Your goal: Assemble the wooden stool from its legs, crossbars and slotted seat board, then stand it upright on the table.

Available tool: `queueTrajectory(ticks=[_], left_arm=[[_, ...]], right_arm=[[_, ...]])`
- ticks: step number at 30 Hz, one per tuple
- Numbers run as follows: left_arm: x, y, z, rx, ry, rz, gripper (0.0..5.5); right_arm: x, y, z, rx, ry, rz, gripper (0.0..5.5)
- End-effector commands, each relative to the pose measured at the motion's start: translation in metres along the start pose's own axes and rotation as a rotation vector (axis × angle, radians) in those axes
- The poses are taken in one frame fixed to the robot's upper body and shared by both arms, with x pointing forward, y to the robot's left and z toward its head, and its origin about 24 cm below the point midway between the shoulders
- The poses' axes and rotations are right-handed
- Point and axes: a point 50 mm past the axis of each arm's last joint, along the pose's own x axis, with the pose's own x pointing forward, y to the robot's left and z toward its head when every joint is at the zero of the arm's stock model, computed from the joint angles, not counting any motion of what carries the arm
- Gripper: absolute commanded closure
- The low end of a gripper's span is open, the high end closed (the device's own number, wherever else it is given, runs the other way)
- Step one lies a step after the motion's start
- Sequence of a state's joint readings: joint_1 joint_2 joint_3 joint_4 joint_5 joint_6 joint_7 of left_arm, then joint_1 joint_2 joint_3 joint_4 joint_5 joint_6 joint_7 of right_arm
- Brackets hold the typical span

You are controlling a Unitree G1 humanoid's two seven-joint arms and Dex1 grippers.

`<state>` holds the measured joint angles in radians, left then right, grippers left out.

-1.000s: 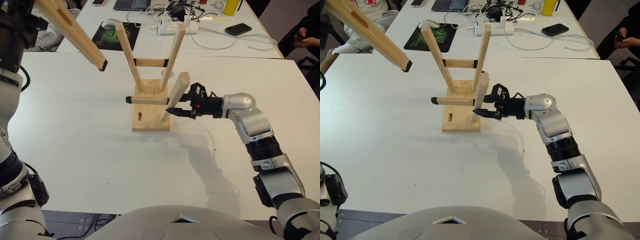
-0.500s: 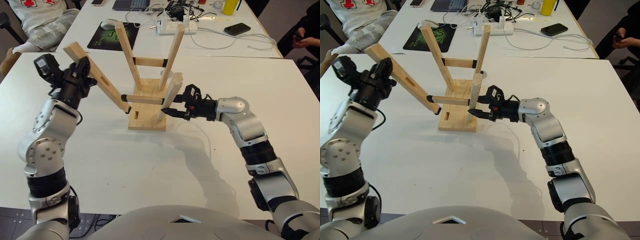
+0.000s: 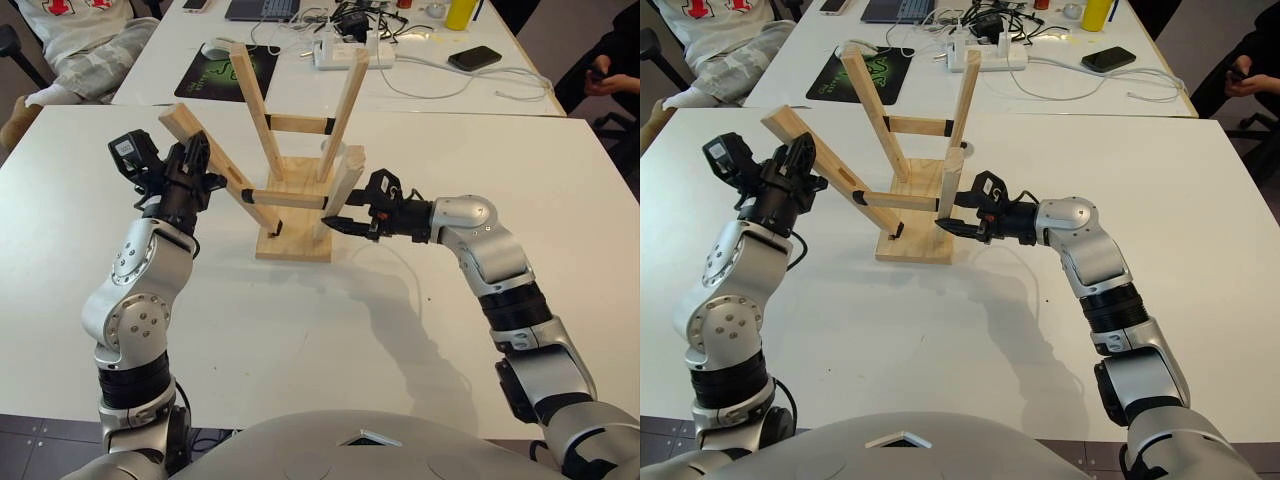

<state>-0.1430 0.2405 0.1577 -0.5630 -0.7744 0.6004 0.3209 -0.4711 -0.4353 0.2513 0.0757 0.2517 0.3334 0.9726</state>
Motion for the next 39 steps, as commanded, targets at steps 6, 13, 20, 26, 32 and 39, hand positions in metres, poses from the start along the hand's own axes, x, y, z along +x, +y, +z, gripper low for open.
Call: queueTrajectory(ticks=[6,13,20,26,32,39], left_arm=[[-0.004,0.001,0.002,0.131,-0.024,-0.006,4.45],[-0.008,-0.003,0.004,0.168,-0.040,-0.003,4.45],[-0.015,-0.004,-0.017,0.148,0.024,0.011,4.45],[-0.013,-0.009,-0.024,0.163,0.026,-0.002,4.45],[-0.017,-0.024,-0.035,0.233,0.052,-0.056,4.45],[-0.027,-0.021,-0.042,0.272,0.080,-0.055,4.45]], right_arm=[[-0.001,0.001,-0.005,0.014,0.023,-0.012,3.35],[-0.002,0.000,-0.005,0.015,0.026,-0.015,3.35],[-0.001,0.001,-0.004,0.015,0.023,-0.014,3.35],[0.000,0.001,-0.003,0.013,0.020,-0.011,3.35],[0.001,0.003,0.001,0.007,0.011,-0.008,3.35],[0.000,0.006,-0.004,0.068,0.001,-0.043,3.35]])
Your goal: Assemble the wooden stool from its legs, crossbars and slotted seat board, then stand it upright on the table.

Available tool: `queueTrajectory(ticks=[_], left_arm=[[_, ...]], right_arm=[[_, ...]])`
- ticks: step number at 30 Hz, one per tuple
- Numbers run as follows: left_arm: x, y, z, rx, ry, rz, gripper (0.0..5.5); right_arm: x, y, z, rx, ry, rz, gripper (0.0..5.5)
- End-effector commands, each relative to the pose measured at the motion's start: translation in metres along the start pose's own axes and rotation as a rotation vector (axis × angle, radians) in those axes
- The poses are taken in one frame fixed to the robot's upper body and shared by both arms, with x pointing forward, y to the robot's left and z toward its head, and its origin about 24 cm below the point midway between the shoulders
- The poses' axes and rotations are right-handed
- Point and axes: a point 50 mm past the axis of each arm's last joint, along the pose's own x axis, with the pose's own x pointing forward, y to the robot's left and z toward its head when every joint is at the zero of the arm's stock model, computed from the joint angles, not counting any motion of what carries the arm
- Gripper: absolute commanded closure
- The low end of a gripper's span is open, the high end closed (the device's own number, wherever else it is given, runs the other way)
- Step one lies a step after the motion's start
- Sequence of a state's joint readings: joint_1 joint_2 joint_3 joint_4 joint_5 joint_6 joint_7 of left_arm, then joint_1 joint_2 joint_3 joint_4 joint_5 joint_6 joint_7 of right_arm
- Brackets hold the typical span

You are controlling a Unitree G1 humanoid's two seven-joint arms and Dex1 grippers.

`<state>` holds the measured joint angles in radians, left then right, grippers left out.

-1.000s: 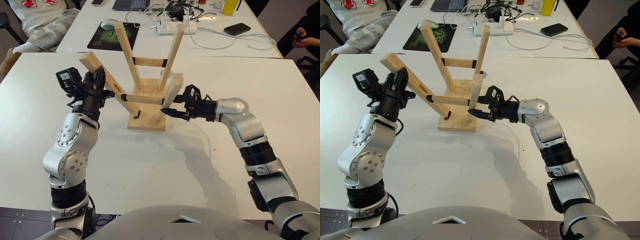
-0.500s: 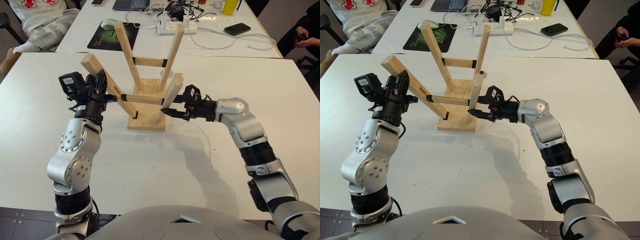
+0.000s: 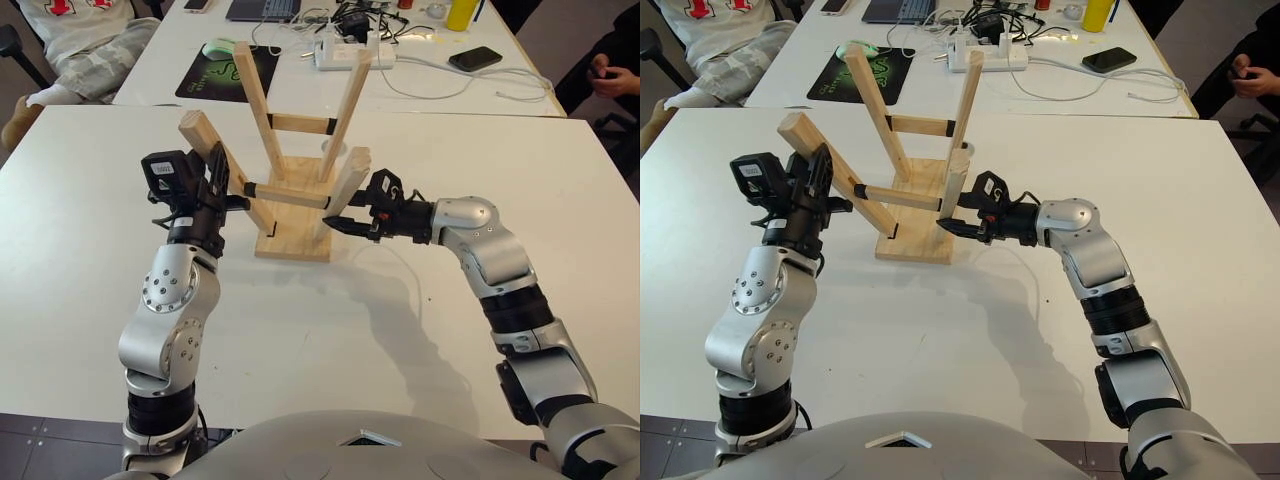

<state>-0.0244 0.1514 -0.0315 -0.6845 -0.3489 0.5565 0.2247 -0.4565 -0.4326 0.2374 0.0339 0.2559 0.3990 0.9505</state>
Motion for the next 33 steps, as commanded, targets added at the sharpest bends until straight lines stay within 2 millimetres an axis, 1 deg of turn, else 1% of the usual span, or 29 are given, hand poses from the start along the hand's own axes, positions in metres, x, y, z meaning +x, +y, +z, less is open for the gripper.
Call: queueTrajectory(ticks=[1,6,16,23,32,33], left_arm=[[-0.008,0.000,-0.023,0.025,0.135,-0.045,4.45],[-0.006,0.004,-0.021,0.051,0.125,-0.058,4.45],[-0.003,-0.005,-0.017,0.120,0.111,-0.168,4.45],[0.002,-0.005,-0.015,0.229,0.099,-0.243,4.44],[0.003,0.001,-0.020,0.235,0.116,-0.220,4.44],[0.003,0.002,-0.021,0.234,0.120,-0.213,4.44]], right_arm=[[0.001,0.004,-0.007,0.038,-0.003,-0.028,3.35],[0.001,0.005,-0.011,0.032,0.023,-0.036,3.35],[0.002,0.001,-0.004,-0.023,0.073,-0.014,3.36],[-0.002,-0.004,0.005,-0.038,0.088,-0.008,3.38],[-0.005,-0.011,0.012,-0.035,0.077,-0.035,3.39],[-0.005,-0.011,0.013,-0.036,0.074,-0.032,3.03]])
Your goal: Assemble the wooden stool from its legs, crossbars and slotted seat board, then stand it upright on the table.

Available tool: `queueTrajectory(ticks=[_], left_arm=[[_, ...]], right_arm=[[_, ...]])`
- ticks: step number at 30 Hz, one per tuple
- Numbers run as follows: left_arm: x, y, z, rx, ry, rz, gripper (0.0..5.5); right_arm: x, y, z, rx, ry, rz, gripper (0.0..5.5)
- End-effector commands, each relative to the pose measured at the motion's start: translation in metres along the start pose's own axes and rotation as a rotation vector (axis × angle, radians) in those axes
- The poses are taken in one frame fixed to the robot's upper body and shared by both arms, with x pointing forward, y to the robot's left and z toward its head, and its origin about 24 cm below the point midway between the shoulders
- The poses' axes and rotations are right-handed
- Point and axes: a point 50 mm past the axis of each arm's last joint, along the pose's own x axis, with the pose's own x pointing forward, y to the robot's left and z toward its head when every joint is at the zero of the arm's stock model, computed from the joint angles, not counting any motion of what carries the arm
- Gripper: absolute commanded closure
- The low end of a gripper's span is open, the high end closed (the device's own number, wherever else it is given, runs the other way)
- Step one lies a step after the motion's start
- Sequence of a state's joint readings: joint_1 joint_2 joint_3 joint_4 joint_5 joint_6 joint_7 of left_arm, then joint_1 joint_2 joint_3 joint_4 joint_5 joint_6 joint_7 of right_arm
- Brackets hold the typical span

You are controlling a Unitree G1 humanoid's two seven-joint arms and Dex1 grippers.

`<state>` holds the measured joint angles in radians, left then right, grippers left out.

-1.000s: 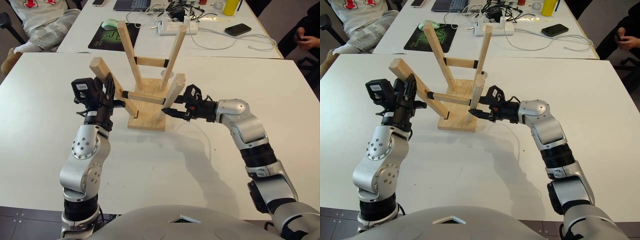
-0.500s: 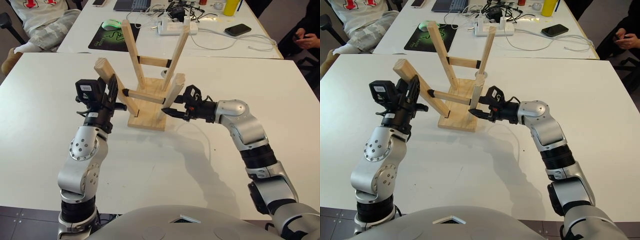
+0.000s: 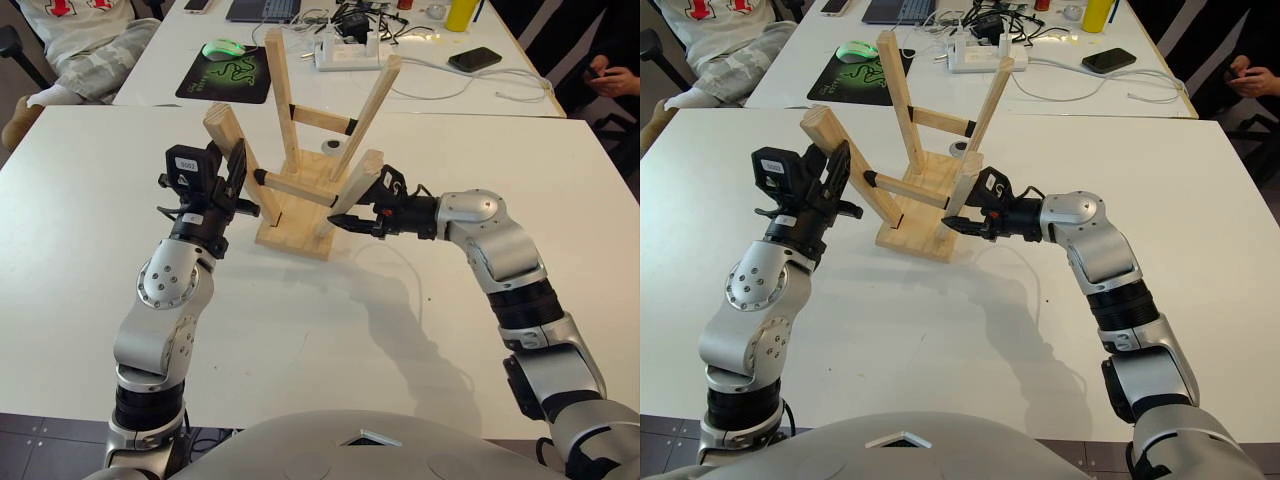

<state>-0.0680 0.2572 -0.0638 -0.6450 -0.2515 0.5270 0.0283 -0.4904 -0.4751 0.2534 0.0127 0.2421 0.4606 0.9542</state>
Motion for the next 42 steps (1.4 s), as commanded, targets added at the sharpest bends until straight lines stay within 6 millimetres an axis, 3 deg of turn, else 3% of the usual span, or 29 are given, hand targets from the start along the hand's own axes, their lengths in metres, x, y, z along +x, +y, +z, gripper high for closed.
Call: queueTrajectory(ticks=[1,4,13,18,21,24,26,29,31,33,36,39,42], left_arm=[[-0.006,0.001,-0.026,0.036,0.148,-0.031,4.44],[-0.006,0.004,-0.028,0.019,0.158,-0.015,4.44],[-0.006,0.018,-0.030,-0.028,0.163,0.071,4.44],[-0.006,0.018,-0.029,-0.030,0.158,0.080,4.44],[-0.006,0.017,-0.030,-0.035,0.162,0.078,4.44],[-0.007,0.015,-0.032,-0.037,0.171,0.075,4.44],[-0.008,0.014,-0.032,-0.037,0.176,0.081,4.44],[-0.010,0.015,-0.033,-0.035,0.181,0.089,4.44],[-0.010,0.015,-0.033,-0.032,0.180,0.094,4.44],[-0.009,0.016,-0.032,-0.029,0.176,0.100,4.44],[-0.008,0.015,-0.032,-0.029,0.173,0.106,4.44],[-0.008,0.016,-0.033,-0.028,0.176,0.118,4.44],[-0.008,0.017,-0.034,-0.022,0.184,0.124,4.44]], right_arm=[[-0.001,-0.007,0.008,-0.015,0.004,-0.027,2.93],[-0.001,-0.008,0.010,-0.015,-0.004,-0.033,2.46],[-0.007,-0.010,0.014,-0.061,-0.016,0.002,2.44],[-0.019,-0.010,0.012,-0.082,-0.005,0.056,2.44],[-0.040,-0.016,0.013,-0.081,-0.002,0.054,2.44],[-0.073,-0.033,0.038,-0.080,-0.068,-0.009,2.44],[-0.098,-0.047,0.070,-0.082,-0.183,-0.064,2.44],[-0.125,-0.061,0.131,-0.037,-0.501,-0.167,2.44],[-0.118,-0.064,0.161,0.034,-0.661,-0.270,2.77],[-0.088,-0.046,0.177,0.138,-0.748,-0.247,3.03],[-0.048,0.001,0.179,0.367,-0.789,0.012,3.57],[-0.028,0.020,0.173,0.628,-0.754,0.155,4.07],[-0.014,0.032,0.190,0.890,-0.781,0.206,4.63]])
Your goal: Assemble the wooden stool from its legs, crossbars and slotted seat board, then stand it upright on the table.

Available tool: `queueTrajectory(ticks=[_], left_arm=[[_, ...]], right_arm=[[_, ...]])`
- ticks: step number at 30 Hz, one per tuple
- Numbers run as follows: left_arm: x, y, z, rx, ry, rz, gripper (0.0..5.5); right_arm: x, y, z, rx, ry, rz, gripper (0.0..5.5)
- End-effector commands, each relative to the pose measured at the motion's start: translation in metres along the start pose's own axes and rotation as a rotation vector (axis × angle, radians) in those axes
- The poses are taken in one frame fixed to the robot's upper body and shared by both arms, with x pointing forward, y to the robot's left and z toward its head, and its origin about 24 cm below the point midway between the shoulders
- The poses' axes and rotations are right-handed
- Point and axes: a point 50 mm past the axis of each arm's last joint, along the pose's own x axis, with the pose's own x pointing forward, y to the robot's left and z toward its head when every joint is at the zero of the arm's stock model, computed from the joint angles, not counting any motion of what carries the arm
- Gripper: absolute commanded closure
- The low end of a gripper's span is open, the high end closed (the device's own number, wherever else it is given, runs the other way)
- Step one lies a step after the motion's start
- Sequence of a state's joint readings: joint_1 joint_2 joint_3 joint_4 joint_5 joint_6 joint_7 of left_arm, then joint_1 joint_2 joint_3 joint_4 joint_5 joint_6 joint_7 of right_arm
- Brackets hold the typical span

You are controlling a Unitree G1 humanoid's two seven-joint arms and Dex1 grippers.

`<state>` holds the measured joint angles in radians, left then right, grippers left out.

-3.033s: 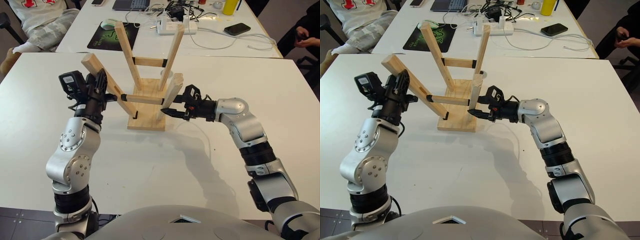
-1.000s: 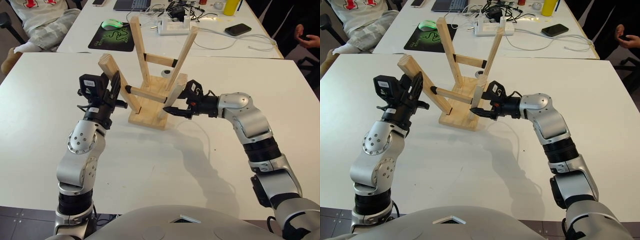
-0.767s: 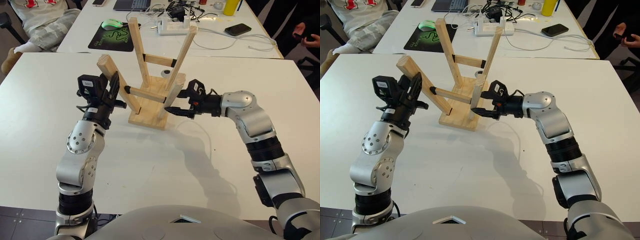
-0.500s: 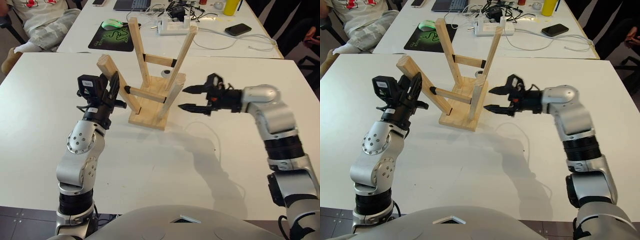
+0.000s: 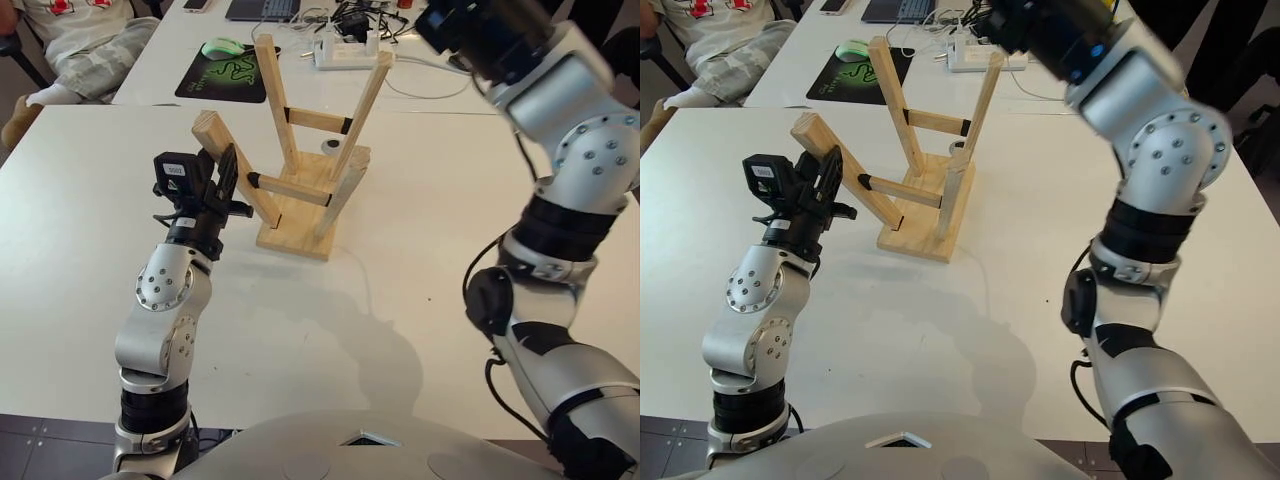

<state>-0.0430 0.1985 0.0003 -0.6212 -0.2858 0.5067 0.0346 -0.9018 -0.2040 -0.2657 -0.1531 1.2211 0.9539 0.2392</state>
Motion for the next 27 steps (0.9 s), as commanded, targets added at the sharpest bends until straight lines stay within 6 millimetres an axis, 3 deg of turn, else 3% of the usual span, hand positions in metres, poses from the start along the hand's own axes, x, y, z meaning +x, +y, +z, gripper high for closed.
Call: queueTrajectory(ticks=[1,5,7,10,13,17,20,24,27], left_arm=[[-0.005,0.011,-0.027,0.072,0.179,0.066,4.44],[-0.002,0.010,-0.030,0.075,0.189,0.059,4.44],[-0.008,0.013,-0.030,0.076,0.189,0.089,4.44],[-0.006,0.014,-0.031,0.075,0.189,0.087,4.44],[-0.006,0.019,-0.030,0.085,0.185,0.098,4.44],[-0.005,0.023,-0.031,0.094,0.179,0.119,4.44],[-0.004,0.022,-0.033,0.086,0.174,0.130,4.44],[-0.003,0.015,-0.037,0.067,0.180,0.123,4.44],[-0.004,0.014,-0.038,0.062,0.179,0.127,4.44]], right_arm=[[0.032,0.038,-0.023,0.518,0.009,-0.021,4.78],[0.050,0.047,-0.020,0.678,0.031,-0.063,5.35],[0.044,0.045,-0.015,0.378,0.135,0.012,5.50],[0.029,0.014,-0.011,-0.095,0.397,-0.047,5.50],[0.044,-0.010,0.004,-0.426,0.623,0.022,5.50],[0.068,-0.002,0.021,-0.827,0.882,0.371,5.50],[0.079,-0.006,0.008,-0.887,1.026,0.523,5.50],[0.092,-0.027,-0.027,-0.911,1.233,0.554,5.50],[0.099,-0.022,-0.043,-0.927,1.397,0.680,5.50]])
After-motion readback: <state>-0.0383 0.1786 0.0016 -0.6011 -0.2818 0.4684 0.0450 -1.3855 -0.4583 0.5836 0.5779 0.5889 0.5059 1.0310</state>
